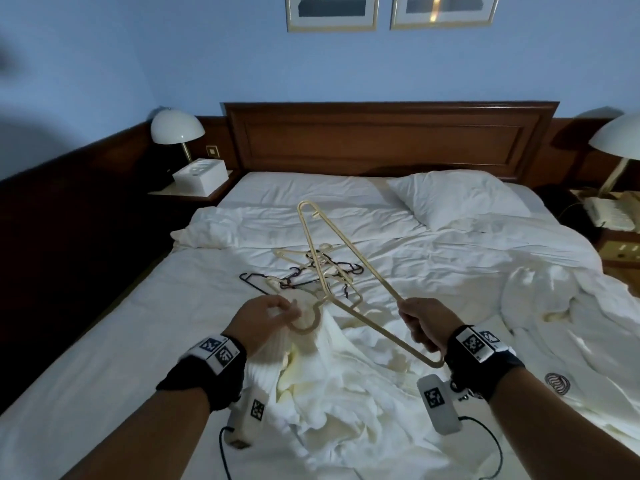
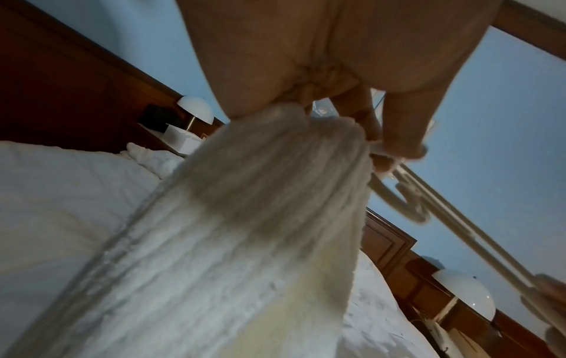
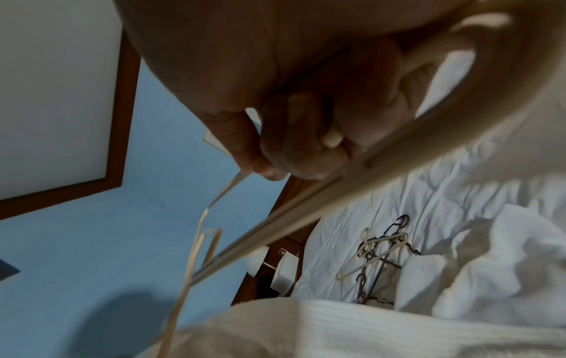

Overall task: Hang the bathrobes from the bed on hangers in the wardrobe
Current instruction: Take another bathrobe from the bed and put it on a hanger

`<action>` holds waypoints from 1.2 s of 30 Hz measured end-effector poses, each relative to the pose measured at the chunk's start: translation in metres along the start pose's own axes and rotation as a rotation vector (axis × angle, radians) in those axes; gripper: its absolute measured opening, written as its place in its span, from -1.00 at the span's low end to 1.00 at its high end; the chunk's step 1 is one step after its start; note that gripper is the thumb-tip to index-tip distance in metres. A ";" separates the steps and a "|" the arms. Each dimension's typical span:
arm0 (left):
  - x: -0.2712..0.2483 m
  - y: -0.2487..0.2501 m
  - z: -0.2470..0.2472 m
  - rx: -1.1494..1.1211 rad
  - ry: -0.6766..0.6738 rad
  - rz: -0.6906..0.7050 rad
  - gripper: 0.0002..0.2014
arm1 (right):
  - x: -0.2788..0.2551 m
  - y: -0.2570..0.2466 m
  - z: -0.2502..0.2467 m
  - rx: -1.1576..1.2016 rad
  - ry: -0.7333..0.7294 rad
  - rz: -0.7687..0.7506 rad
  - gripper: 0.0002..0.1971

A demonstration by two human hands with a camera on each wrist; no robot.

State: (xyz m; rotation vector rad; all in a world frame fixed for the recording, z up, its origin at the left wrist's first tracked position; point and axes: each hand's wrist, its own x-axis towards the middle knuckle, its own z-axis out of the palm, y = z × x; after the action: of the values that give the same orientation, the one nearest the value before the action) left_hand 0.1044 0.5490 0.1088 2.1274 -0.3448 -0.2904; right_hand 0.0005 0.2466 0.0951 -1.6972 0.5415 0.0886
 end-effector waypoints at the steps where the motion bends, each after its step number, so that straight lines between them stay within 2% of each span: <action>1: -0.003 -0.001 -0.001 -0.015 -0.010 -0.020 -0.81 | 0.001 0.001 0.000 0.065 0.021 0.011 -0.64; 4: -0.012 -0.010 0.000 -0.078 -0.011 -0.096 -0.82 | -0.001 0.001 0.006 0.163 0.048 -0.007 -0.67; 7: -0.018 -0.006 0.009 -0.244 -0.008 -0.159 -0.84 | -0.006 0.002 0.021 0.202 -0.051 -0.076 -0.66; 9: -0.021 0.003 0.009 -0.603 0.013 -0.289 -0.74 | -0.010 0.006 0.034 0.182 -0.127 -0.152 -0.58; 11: -0.022 0.010 0.002 -0.962 0.034 -0.393 -0.52 | -0.015 0.010 0.044 0.091 -0.152 -0.223 -0.58; 12: -0.021 0.007 -0.003 -1.066 0.038 -0.406 -0.39 | -0.015 0.014 0.046 0.027 -0.160 -0.282 -0.61; 14: -0.019 0.001 -0.015 -1.107 0.016 -0.402 -0.24 | -0.011 0.026 0.047 -0.179 -0.166 -0.458 -0.64; 17: -0.024 0.003 -0.018 -0.862 -0.069 -0.329 -0.30 | 0.001 0.054 0.040 -0.625 -0.094 -0.707 -0.65; 20: -0.035 -0.001 -0.012 -0.474 -0.142 -0.131 -0.12 | 0.008 0.066 0.035 -0.965 -0.064 -1.015 -0.60; 21: -0.040 -0.005 -0.011 -0.390 -0.178 -0.082 -0.14 | 0.009 0.065 0.034 -1.032 -0.059 -1.089 -0.56; 23: -0.048 -0.015 -0.009 -0.253 -0.245 -0.027 -0.31 | 0.015 0.064 0.025 -1.129 -0.027 -1.169 -0.54; 26: -0.060 -0.025 -0.006 -0.074 -0.287 0.049 -0.46 | 0.031 0.066 0.008 -1.306 0.008 -1.144 -0.63; 29: -0.068 -0.029 0.005 0.029 -0.278 0.130 -0.50 | 0.031 0.056 0.011 -1.366 0.044 -1.159 -0.70; 32: -0.070 -0.028 0.020 -0.028 -0.111 0.172 -0.61 | 0.024 0.048 0.021 -1.369 0.096 -1.167 -0.71; 34: -0.068 -0.025 0.027 -0.170 0.021 0.137 -0.64 | 0.019 0.048 0.025 -1.395 0.133 -1.084 -0.73; 36: -0.068 -0.022 0.032 -0.184 0.077 0.104 -0.66 | 0.013 0.051 0.031 -1.414 0.121 -0.969 -0.79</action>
State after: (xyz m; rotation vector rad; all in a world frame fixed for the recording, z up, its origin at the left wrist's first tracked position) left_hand 0.0331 0.5601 0.0782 1.9277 -0.3677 -0.1728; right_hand -0.0009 0.2668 0.0380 -3.1683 -0.4949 -0.4381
